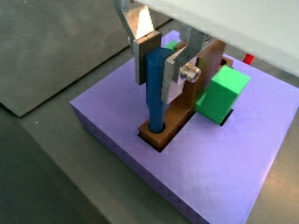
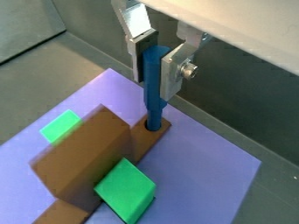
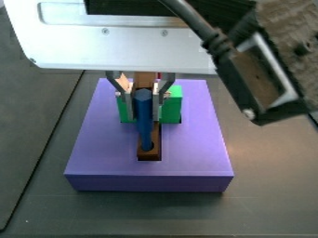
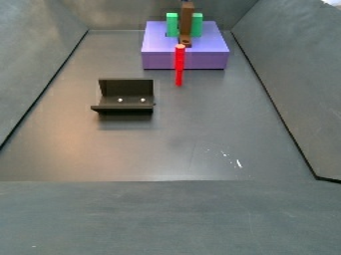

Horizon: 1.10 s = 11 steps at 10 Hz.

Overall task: Pick up the blue object. Move up. Move to above the board. Insert the blue object.
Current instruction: Insert the blue object.

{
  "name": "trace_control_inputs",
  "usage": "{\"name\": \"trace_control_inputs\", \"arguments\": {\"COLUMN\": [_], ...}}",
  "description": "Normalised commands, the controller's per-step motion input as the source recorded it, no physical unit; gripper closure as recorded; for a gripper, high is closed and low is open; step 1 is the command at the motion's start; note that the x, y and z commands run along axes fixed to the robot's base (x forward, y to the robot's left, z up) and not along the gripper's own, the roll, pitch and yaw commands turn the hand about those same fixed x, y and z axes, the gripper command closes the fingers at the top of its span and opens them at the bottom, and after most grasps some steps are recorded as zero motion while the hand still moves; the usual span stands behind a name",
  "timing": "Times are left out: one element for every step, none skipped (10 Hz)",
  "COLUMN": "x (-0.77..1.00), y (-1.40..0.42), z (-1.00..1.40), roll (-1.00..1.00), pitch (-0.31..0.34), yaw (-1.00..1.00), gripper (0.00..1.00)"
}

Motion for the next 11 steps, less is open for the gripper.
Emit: {"name": "trace_control_inputs", "arguments": {"x": [0.00, 0.08, 0.32, 0.04, 0.00, -0.02, -0.01, 0.00, 0.03, 0.03, 0.00], "y": [0.00, -0.13, -0.21, 0.00, 0.00, 0.00, 0.00, 0.00, -0.08, 0.00, -0.06], "z": [-0.11, -0.22, -0.32, -0.47, -0.45, -0.32, -0.19, -0.11, 0.00, 0.00, 0.03], "roll": [0.00, 0.00, 0.00, 0.00, 0.01, 0.13, 0.25, 0.31, 0.38, 0.41, 0.42], "pitch": [-0.024, 0.000, 0.013, -0.019, -0.063, -0.051, -0.014, 0.000, 0.023, 0.059, 0.010], "yaw": [0.01, 0.01, 0.00, 0.00, 0.01, 0.03, 0.00, 0.00, 0.00, 0.00, 0.00], "gripper": [1.00, 1.00, 1.00, 1.00, 1.00, 1.00, 1.00, 1.00, 1.00, 1.00, 1.00]}}
